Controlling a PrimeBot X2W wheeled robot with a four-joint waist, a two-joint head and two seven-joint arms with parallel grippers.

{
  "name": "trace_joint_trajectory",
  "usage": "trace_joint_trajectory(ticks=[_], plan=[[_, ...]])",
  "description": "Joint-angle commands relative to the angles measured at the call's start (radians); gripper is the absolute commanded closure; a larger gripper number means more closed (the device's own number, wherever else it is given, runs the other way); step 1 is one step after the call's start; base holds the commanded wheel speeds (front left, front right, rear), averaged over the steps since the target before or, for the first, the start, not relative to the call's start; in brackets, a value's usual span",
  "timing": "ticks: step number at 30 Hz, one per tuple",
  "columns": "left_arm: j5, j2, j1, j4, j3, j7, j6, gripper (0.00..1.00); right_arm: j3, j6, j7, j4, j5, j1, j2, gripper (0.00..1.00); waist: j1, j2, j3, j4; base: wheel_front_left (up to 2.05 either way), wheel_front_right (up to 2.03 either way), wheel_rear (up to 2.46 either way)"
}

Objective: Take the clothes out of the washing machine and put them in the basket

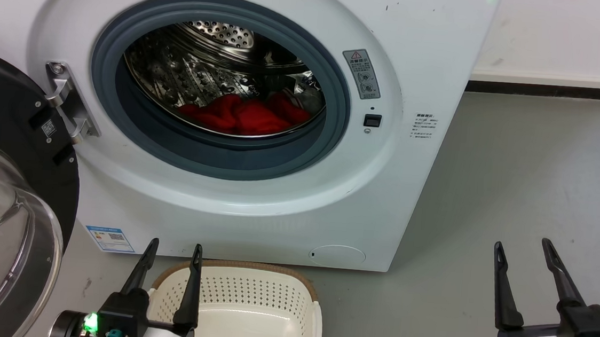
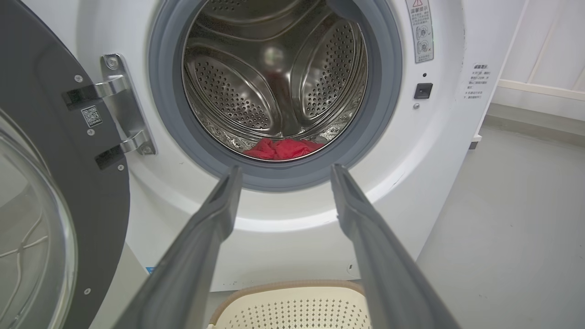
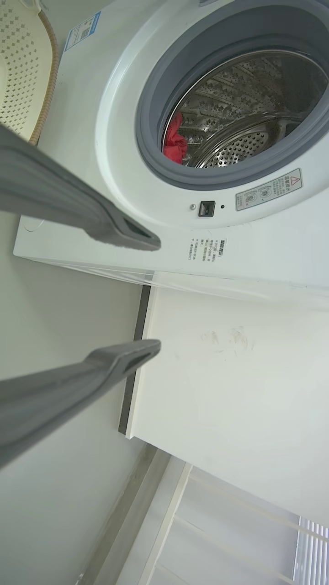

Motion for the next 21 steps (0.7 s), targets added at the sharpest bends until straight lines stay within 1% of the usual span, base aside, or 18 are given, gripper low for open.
trace_joint_trajectory(ticks=[1,8,13,17,21], plan=[[0.006,-0.001,-0.001,-0.003,0.002,-0.005,-0.002,0.0,0.003,-0.001,-0.002,0.004,0.007,0.004,-0.002,0.0,0.0,0.0,-0.001,0.0,0.0,0.0,0.0],[0.017,-0.003,0.003,-0.013,0.008,-0.004,0.004,0.0,0.006,-0.001,-0.002,0.005,0.013,0.0,-0.002,0.0,0.0,0.0,-0.002,-0.003,0.0,0.0,0.0],[0.017,-0.004,-0.001,-0.003,0.012,-0.004,-0.009,0.0,0.008,-0.001,-0.002,-0.005,0.022,-0.018,-0.002,0.0,0.0,0.0,0.027,-0.02,0.0,0.0,0.0],[0.018,0.003,-0.054,0.049,0.007,-0.004,-0.032,0.0,-0.003,-0.001,-0.002,-0.022,0.051,-0.046,-0.002,0.0,0.0,0.0,0.096,-0.045,0.0,0.0,0.0],[0.039,0.045,-0.161,0.092,0.005,-0.004,-0.047,0.0,-0.005,-0.001,-0.002,-0.038,0.082,-0.092,-0.002,0.0,0.0,0.0,0.212,-0.084,0.0,0.0,0.0]])
